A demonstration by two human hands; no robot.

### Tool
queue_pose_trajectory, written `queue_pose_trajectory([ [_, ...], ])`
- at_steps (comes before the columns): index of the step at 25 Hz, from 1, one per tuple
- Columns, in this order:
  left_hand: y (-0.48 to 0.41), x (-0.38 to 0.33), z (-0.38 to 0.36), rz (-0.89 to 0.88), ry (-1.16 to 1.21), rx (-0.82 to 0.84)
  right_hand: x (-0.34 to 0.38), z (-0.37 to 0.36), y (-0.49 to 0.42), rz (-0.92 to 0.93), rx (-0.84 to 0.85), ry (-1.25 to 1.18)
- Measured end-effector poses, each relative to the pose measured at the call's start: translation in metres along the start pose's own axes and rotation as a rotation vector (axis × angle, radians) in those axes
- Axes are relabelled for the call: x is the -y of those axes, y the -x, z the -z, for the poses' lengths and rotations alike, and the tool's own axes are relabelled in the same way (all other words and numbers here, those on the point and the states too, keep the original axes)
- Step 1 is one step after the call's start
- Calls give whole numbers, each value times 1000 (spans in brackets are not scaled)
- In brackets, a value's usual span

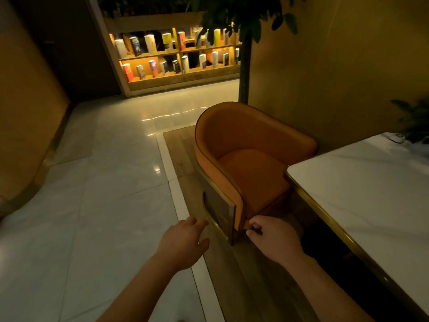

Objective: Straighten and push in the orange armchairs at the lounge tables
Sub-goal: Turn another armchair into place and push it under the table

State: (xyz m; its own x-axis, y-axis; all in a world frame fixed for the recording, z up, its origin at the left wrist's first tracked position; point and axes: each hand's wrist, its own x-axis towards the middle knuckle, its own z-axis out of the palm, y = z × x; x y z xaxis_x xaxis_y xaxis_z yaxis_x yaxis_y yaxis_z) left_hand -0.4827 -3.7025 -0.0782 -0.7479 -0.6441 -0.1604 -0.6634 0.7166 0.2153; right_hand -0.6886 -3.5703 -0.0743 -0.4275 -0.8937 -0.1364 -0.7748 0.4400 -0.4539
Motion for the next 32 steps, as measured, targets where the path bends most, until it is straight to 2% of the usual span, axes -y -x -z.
queue_pose_trajectory([
  [5,-83,95,38,-119,-157,-3,52,-21,-82,-128,-73,6],
  [10,-175,153,60,-241,-201,48,77,-37,-165,-248,-80,-71],
  [15,-289,192,67,-327,-210,62,69,-53,-275,-307,-111,-92],
  [21,-439,231,74,-399,-227,132,43,-65,-418,-400,-16,-110],
  [26,-553,245,67,-506,-300,254,23,-84,-489,-621,10,-185],
  [32,-670,255,41,-789,-440,127,19,-132,-547,-805,-120,-235],
])
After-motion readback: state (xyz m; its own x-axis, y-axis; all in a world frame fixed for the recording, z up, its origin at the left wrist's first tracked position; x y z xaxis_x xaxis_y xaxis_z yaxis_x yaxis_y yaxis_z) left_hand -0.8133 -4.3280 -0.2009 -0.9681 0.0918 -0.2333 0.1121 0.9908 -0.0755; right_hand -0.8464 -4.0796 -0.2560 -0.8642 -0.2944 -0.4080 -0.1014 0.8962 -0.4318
